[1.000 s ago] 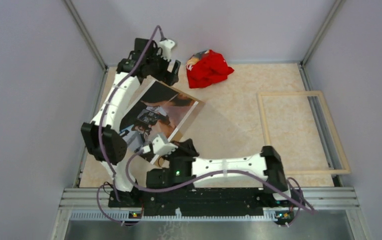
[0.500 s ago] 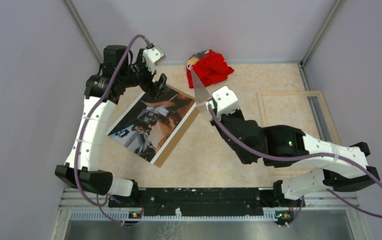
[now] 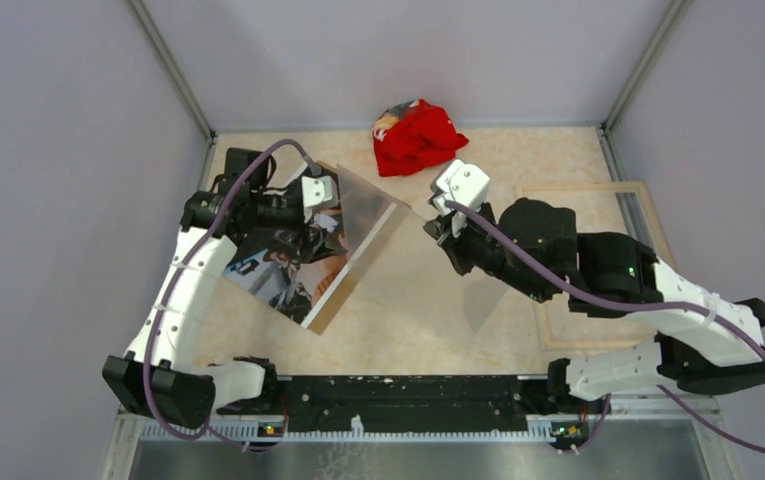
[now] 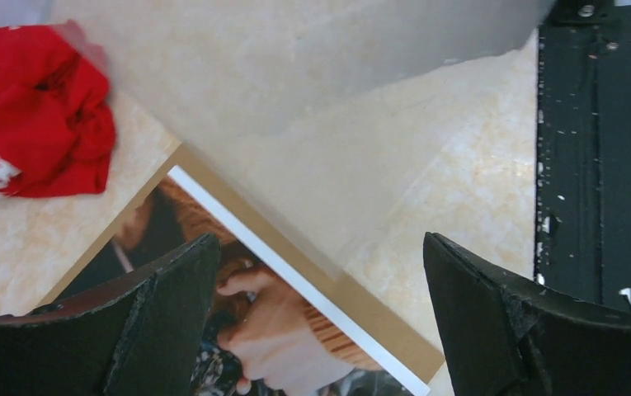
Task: Put the photo into the frame
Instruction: Pick up the photo frame item at the center of the board.
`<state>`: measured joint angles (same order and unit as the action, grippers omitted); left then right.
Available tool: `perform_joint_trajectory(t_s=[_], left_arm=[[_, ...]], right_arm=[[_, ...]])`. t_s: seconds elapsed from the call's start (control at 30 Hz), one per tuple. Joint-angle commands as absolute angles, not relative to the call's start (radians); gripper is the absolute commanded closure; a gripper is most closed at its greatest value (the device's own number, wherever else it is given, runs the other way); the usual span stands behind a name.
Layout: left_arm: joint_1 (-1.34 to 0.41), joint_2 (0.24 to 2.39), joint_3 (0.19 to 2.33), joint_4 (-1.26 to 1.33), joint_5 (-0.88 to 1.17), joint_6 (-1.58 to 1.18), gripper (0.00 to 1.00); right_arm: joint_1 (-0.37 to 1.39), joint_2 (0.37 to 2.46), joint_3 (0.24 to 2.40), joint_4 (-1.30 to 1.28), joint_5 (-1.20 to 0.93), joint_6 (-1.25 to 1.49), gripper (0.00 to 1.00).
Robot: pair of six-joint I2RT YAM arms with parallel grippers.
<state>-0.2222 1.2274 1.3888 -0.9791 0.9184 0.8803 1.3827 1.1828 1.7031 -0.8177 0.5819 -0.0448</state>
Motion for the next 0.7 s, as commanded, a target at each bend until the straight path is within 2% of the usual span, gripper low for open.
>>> perform_joint_trajectory(t_s=[0.0, 0.23, 0.3, 0.43, 0.57, 0.67], left_arm=[[-0.218, 1.220, 1.314, -0.995, 1.140, 1.006, 0.01], [-0.218, 1.229, 1.242, -1.060, 1.233, 1.112, 0.03], [-0.218, 1.247, 1.255, -1.102, 1.282, 1.141, 0.09], [-0.218, 1.286, 1.288, -1.222, 1.360, 1.239, 0.27], [-0.218, 1.298, 1.290, -1.247, 1.390, 1.259, 0.33], [-0.217, 1.294, 1.287, -1.245, 1.400, 1.261, 0.42]], right_arm=[[1.344, 1.150, 1.713, -0.794, 0.436, -0.046, 1.00], [1.315, 1.072, 1.610, -0.723, 0.399, -0.028, 1.00], [1.313, 1.051, 1.582, -0.699, 0.409, -0.025, 1.00], [1.312, 1.037, 1.554, -0.681, 0.435, -0.020, 1.00], [1.310, 1.006, 1.533, -0.658, 0.459, -0.015, 1.00], [1.309, 0.982, 1.518, -0.651, 0.494, -0.008, 1.00]])
